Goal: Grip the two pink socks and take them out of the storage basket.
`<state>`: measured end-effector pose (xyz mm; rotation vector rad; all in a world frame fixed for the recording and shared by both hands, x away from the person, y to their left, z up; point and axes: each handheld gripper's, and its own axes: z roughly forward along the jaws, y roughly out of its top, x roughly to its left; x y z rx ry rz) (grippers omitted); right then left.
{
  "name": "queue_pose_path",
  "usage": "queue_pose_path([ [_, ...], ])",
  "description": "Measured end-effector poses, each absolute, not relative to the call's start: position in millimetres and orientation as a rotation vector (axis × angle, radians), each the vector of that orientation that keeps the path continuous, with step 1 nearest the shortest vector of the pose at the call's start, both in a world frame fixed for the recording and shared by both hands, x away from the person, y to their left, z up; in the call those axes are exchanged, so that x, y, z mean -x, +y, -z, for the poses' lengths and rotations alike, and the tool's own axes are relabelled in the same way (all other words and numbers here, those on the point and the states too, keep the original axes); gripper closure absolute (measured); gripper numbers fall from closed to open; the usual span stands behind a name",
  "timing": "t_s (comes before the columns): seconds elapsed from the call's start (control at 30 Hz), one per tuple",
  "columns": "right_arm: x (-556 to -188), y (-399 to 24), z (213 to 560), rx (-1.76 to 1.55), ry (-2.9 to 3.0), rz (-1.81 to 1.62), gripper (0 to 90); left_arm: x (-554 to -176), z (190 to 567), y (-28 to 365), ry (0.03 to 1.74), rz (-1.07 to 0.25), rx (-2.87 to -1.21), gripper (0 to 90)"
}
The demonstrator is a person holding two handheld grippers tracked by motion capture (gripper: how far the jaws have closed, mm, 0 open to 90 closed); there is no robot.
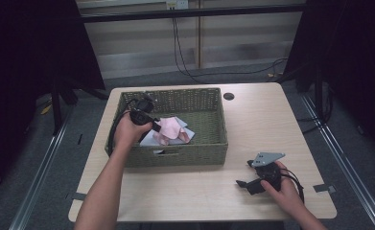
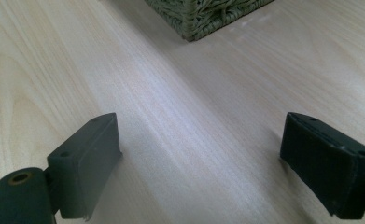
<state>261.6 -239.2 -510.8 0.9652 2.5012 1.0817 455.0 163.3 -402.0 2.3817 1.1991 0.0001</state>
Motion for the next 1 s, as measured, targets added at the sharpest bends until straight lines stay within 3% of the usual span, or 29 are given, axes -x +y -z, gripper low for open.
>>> queue_pose_path([
  [0.2,-261.6,-239.2,510.8,-0.965,2.501,-1.082,11.1,-454.7,400.7,187.4,1.246,-0.017,-2.387,90.0],
  [0.3,-261.7,-239.2,510.8,-0.965,2.501,-1.082,11.1,-452.2,397.9,186.3,1.182,-0.026,-2.369,89.7],
  [0.37,-261.7,-239.2,510.8,-0.964,2.501,-1.082,11.1,-449.6,394.4,179.8,1.127,-0.044,-2.354,78.8],
  [0.63,-262.1,-239.1,510.9,-0.961,2.502,-1.083,11.1,-448.7,388.4,137.5,0.95,-0.031,-2.333,53.0],
  [0.77,-262.0,-239.0,510.9,-0.962,2.502,-1.083,11.1,-451.2,393.5,123.4,0.93,-0.022,-2.36,47.1],
  [1.0,-262.1,-239.0,510.9,-0.962,2.503,-1.084,11.1,-457.2,413.7,107.1,0.964,-0.07,-2.435,45.0],
])
